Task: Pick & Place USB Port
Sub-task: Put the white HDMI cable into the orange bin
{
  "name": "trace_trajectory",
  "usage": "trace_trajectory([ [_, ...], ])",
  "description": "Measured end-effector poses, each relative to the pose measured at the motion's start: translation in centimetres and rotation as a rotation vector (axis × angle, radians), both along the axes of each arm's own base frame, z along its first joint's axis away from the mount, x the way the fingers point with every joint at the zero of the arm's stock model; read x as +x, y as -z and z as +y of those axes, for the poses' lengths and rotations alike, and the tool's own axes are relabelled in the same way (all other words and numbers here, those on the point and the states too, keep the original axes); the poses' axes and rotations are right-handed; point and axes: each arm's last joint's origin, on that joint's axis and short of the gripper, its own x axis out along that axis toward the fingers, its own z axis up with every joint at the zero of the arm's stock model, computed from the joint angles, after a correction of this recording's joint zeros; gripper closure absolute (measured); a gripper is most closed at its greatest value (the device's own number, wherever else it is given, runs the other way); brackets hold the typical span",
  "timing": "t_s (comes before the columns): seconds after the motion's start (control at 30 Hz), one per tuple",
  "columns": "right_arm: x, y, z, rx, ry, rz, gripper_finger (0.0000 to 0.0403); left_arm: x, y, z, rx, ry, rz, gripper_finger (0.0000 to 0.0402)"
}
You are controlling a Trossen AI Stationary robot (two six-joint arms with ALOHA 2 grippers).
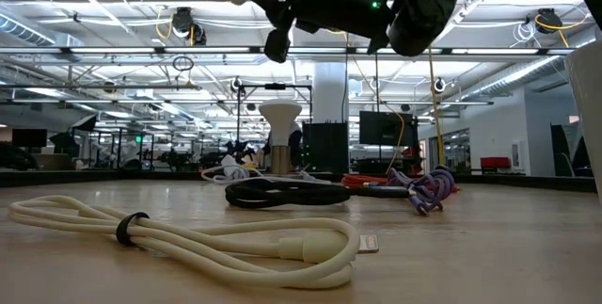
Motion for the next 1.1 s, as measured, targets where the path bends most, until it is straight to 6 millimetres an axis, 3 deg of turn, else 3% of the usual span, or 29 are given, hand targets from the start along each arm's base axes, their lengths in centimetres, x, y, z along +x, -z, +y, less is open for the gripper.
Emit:
trace_trajectory([
  [0.27, -0.4, -1.3, 1.1, -0.358, 0.145, 0.139, 0.0342, -5.2, -3.4, 4.0, -0.423, -0.400, -0.594, 0.0208],
  [0.47, -2.0, -5.7, 2.3, -0.614, 0.169, 0.219, 0.0342, -7.2, -3.7, 5.7, -0.643, -0.392, -0.705, 0.0198],
  [0.73, -5.3, -9.9, 2.9, -0.722, 0.137, 0.247, 0.0342, -5.4, -2.8, 5.5, -0.746, 0.231, -0.602, 0.0205],
  [0.93, -7.7, -11.7, 4.4, -0.830, 0.119, 0.292, 0.0342, -2.8, 1.1, 8.0, -0.787, 0.161, -0.517, 0.0205],
  [1.1, -8.7, -11.9, 5.5, -0.889, 0.112, 0.346, 0.0342, 0.1, 2.7, 9.7, -0.919, 0.341, -0.664, 0.0191],
])
